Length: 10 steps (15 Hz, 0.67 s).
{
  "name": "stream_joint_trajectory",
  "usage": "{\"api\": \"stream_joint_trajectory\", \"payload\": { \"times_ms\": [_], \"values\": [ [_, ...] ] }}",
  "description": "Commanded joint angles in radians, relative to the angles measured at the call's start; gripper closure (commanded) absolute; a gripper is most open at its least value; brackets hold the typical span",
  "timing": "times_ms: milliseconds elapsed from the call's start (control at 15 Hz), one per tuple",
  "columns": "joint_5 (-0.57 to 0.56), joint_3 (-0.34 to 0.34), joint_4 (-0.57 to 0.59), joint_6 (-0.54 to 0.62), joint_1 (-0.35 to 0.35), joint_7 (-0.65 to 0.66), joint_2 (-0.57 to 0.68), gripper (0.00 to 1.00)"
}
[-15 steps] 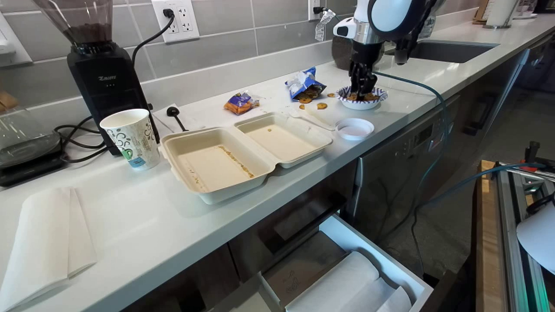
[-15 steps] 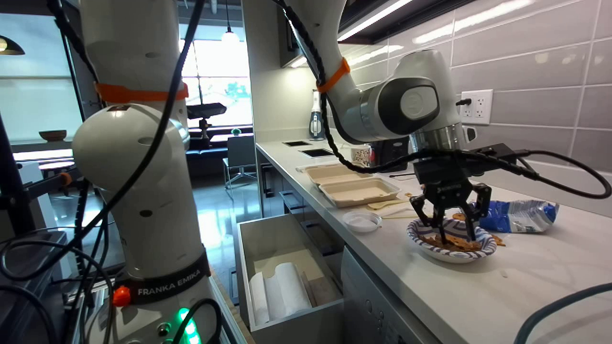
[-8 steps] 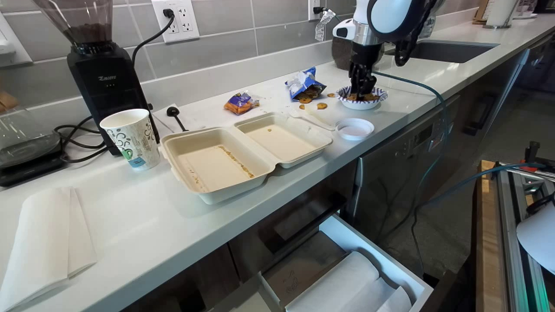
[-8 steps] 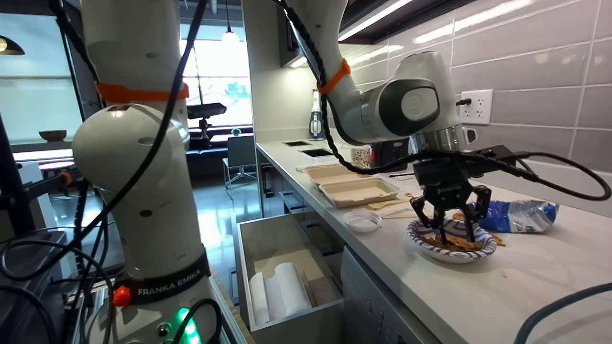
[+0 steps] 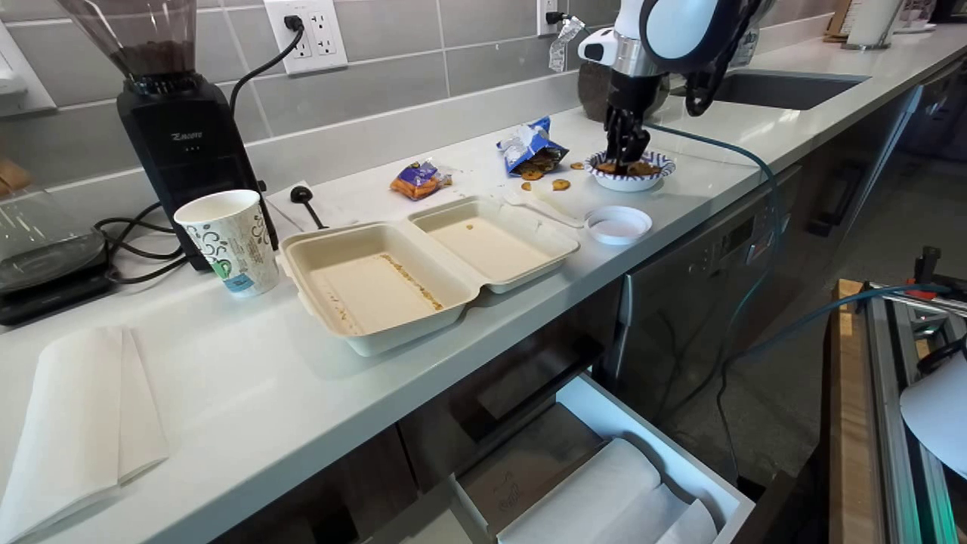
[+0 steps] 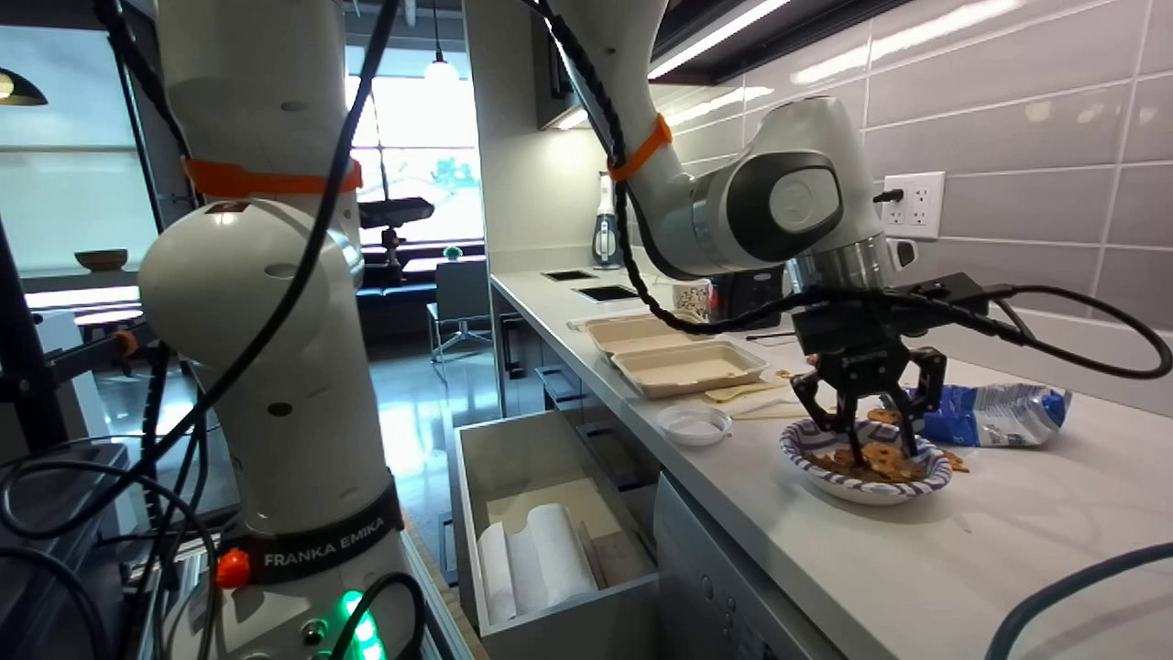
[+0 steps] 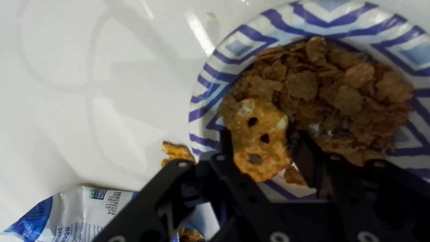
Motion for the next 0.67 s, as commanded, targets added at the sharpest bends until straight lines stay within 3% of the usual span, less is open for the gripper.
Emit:
{"api": "stream_joint_trajectory", "payload": {
  "times_ms": [0,600],
  "values": [
    [-0.044,-0.005,0.002,0.042,0.001,0.053,0.016,0.5],
    [-0.162,-0.024,0.006,0.055,-0.001,0.172,0.013,0.54]
  ]
}}
